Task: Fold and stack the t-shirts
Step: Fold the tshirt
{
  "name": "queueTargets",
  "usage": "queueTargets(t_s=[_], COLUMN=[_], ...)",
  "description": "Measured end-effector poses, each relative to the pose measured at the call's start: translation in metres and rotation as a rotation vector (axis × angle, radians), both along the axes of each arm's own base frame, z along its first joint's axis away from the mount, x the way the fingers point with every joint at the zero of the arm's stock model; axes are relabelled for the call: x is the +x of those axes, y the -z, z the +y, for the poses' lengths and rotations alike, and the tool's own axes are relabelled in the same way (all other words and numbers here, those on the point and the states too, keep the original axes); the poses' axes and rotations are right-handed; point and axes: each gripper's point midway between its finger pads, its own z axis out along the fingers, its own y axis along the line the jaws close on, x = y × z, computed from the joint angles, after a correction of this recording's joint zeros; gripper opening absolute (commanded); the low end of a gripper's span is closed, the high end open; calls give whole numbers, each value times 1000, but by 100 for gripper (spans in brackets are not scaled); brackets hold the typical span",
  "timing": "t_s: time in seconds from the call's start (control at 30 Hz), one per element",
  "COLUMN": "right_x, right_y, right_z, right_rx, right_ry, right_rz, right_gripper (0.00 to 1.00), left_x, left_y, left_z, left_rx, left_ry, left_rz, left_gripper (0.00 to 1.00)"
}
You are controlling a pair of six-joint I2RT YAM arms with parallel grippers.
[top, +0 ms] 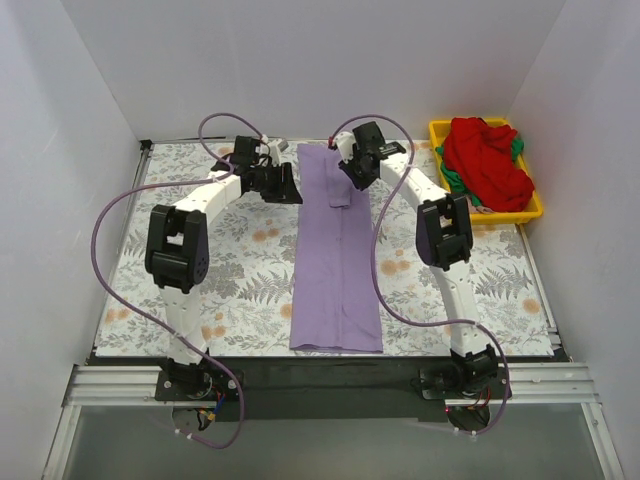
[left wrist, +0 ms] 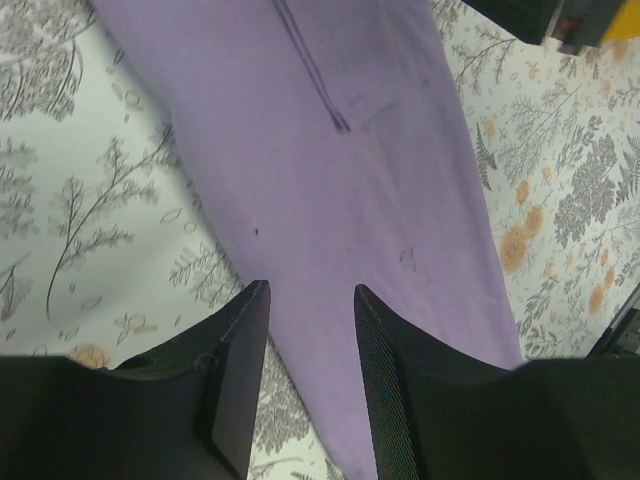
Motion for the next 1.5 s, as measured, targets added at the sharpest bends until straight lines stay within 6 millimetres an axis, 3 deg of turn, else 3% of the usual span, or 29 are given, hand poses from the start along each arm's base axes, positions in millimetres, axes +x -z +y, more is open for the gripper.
queueTargets(t_s=[0.23,0.33,0.4,0.6,0.8,0.97,1.2,1.5], right_x=[-17,-24,-30,-50,-54,-37,-11,26], right_y=[-78,-94,-88,-30,22,23,23,21], right_z=[-16,-15,-11,-8,-15,-17,-17,-18], right_rx=[56,88,109,101,36,11,-13,-40], right_ry=[-13,-26,-36,-36,-9,16,51,94], right_rz=[-91,-99,-71,88,170,130,54,-65], right_gripper=[25,23,22,17,11,6,6,8], left_x=[27,32,35,41,46,54,87,112], left_y=[9,22,34,69,72,74,74,73], left_z=[-38,-47,-47,-37,-34,-34,-37,-38], left_rx=[-16,-19,-9,54,68,76,76,68], left_ry=[38,42,26,-64,-103,-124,-165,-186], left_rz=[-23,-4,15,73,74,63,16,-35], left_gripper=[40,42,42,36,34,31,30,34])
